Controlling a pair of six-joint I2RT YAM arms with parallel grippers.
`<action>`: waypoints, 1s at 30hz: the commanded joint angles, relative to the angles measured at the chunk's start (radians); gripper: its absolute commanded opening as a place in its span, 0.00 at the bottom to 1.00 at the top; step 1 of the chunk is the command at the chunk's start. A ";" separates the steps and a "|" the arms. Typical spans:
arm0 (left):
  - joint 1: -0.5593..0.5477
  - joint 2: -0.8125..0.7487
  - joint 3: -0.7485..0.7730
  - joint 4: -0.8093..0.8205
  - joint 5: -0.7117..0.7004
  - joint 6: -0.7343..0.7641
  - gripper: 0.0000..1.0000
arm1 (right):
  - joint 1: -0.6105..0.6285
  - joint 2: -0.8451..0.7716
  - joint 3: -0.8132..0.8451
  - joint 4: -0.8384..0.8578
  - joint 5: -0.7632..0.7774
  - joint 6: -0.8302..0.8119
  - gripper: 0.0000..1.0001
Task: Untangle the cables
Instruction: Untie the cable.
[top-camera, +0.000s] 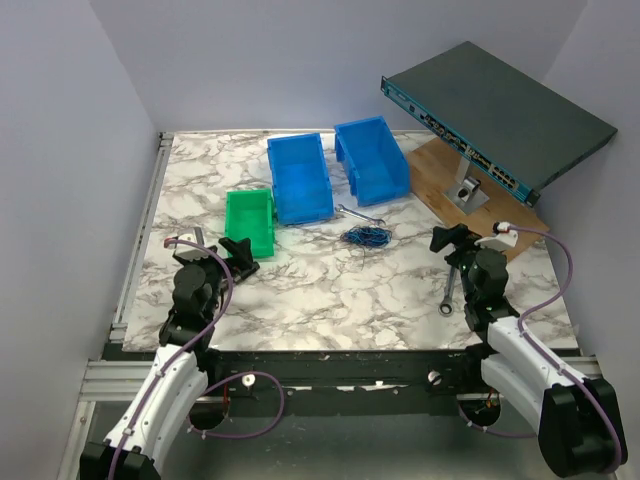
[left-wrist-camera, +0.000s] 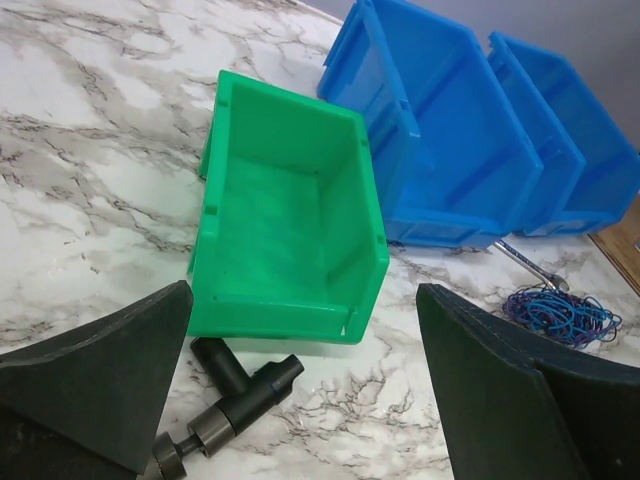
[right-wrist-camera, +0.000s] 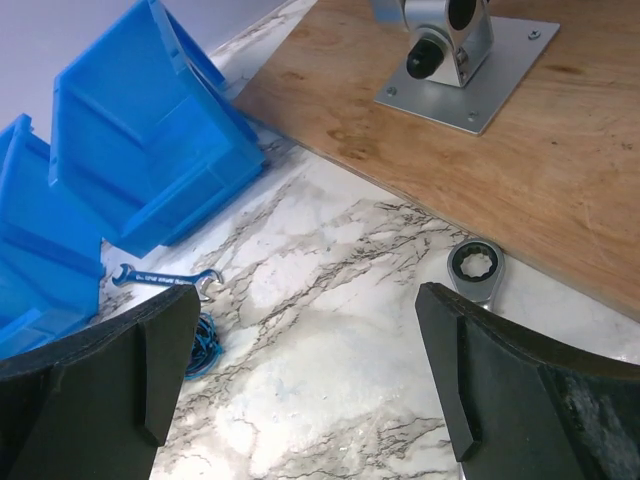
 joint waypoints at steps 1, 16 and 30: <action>-0.002 0.006 0.027 -0.060 -0.050 -0.078 0.99 | 0.004 -0.018 0.004 -0.037 0.029 0.041 1.00; -0.004 -0.141 -0.085 0.060 0.186 -0.082 0.99 | 0.004 0.069 0.068 -0.067 -0.070 0.060 1.00; -0.277 0.283 0.169 0.077 0.197 0.036 0.99 | 0.193 0.490 0.416 -0.214 -0.234 -0.040 0.94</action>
